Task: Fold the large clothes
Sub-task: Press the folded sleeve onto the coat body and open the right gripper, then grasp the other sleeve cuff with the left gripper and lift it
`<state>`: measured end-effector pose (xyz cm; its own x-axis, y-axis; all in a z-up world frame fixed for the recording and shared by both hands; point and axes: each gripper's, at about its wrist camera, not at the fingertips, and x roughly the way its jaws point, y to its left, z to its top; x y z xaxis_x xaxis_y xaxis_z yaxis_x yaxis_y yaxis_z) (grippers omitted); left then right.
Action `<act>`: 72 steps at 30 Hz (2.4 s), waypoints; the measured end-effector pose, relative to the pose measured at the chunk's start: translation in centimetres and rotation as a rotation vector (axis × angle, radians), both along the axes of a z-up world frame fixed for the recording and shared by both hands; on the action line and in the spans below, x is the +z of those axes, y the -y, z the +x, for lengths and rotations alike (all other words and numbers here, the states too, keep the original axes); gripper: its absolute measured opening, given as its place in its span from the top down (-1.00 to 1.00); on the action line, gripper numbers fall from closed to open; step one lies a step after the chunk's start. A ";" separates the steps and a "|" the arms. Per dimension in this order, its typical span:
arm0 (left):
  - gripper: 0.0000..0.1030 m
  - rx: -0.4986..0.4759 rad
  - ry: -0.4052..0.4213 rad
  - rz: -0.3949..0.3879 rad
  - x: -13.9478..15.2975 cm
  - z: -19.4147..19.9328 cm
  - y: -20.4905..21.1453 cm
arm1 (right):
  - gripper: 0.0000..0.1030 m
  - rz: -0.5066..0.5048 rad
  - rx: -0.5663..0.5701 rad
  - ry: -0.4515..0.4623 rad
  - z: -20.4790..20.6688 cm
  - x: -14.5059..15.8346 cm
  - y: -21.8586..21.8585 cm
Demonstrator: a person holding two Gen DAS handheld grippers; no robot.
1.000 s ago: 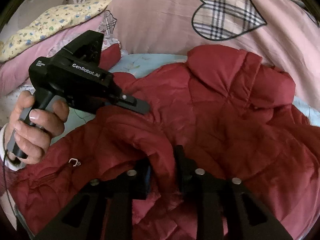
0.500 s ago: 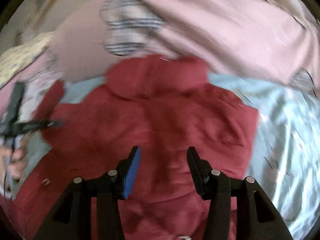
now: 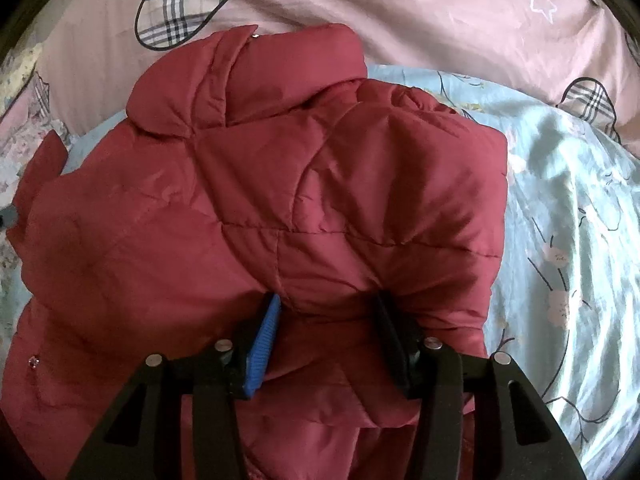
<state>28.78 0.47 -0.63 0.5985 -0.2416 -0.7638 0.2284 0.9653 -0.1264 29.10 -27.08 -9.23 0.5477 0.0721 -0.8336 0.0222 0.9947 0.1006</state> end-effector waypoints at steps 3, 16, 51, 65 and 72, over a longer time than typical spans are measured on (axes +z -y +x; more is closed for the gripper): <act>0.54 0.022 -0.082 0.046 -3.5 1.6 0.9 | 0.01 0.012 -0.003 -0.001 -0.2 -0.2 0.2; 0.53 0.039 -0.131 0.022 -6.3 2.3 0.0 | -0.01 -0.044 0.032 -0.029 0.0 0.1 -2.4; 0.19 0.294 -0.032 0.012 0.2 -0.4 -10.9 | -0.28 0.198 0.063 0.019 -6.6 6.2 -1.6; -0.04 0.470 0.013 0.184 1.9 4.3 -18.5 | -0.28 0.190 0.105 0.037 -7.4 7.3 -2.9; -0.15 0.541 -0.069 0.238 0.0 11.0 -21.4 | -0.28 0.194 0.115 0.023 -7.3 6.9 -3.1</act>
<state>39.80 21.87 -0.64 0.5357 0.2666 -0.8012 -0.3047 0.9460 0.1110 21.80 -23.95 -2.32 0.5449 0.2934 -0.7855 -0.0952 0.9524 0.2898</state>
